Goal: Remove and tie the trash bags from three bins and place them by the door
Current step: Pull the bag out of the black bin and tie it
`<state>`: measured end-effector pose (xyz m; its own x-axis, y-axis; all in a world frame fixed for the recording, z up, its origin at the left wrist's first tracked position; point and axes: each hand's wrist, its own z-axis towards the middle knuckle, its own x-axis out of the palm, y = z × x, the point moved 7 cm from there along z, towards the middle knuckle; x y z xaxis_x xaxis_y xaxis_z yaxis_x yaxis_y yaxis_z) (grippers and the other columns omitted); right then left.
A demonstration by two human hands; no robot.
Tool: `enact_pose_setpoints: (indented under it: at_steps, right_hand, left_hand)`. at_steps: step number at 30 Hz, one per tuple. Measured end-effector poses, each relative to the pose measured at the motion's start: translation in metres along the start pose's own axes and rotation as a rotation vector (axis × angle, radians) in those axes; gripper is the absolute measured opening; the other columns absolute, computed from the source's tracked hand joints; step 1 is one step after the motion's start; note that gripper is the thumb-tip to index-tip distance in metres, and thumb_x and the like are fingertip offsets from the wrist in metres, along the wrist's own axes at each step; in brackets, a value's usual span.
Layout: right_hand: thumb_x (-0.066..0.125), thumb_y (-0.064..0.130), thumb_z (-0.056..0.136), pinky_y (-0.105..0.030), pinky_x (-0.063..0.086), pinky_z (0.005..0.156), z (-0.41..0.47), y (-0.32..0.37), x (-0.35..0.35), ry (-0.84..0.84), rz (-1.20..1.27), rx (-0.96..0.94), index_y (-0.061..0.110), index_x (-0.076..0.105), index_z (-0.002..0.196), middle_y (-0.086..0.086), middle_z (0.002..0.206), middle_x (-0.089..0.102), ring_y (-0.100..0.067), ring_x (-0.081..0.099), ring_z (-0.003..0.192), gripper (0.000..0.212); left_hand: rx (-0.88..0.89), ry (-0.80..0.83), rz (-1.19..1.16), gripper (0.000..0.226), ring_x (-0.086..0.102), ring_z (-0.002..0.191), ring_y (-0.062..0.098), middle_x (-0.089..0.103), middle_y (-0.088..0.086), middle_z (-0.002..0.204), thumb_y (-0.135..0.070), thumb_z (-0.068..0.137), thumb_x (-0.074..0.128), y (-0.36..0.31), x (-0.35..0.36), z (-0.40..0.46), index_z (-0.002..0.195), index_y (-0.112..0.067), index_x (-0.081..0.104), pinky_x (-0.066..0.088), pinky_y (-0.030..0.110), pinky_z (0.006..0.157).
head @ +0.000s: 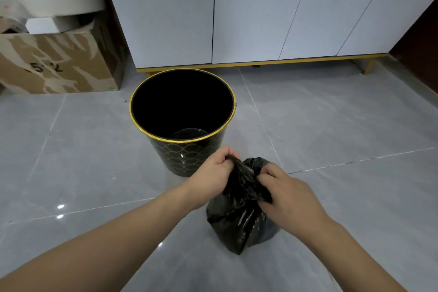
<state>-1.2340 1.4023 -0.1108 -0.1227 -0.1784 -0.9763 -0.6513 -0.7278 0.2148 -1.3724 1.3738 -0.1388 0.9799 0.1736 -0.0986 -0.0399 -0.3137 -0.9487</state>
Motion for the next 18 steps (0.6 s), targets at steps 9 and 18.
enact_pose_setpoints:
  at_steps: [9, 18]
  right_hand:
    - [0.052, 0.033, 0.078, -0.026, 0.042, 0.04, -0.013, -0.008, -0.009, -0.256, -0.026, -0.091, 0.034, 0.055, 0.117, 0.012, 0.098, 0.056, -0.014, 0.059, 0.057, 0.039]
    - [0.065, 0.003, 0.081, -0.028, 0.046, 0.061, -0.005, -0.035, 0.041, 0.171, 1.408, 0.518, -0.005, 0.066, 0.088, -0.011, 0.075, 0.065, -0.021, 0.063, 0.066, 0.011]
  left_hand:
    - [-0.23, -0.014, 0.09, 0.019, 0.061, 0.082, 0.023, 0.063, 0.01, 0.086, -0.011, 0.092, 0.044, 0.009, 0.016, 0.011, 0.103, -0.009, 0.059, 0.052, 0.038, 0.078]
    - [0.358, -0.027, 1.122, 0.031, 0.034, 0.106, 0.015, 0.055, -0.011, 0.097, -0.031, 0.083, 0.051, -0.011, 0.02, 0.0, 0.113, -0.035, 0.055, 0.016, 0.034, 0.098]
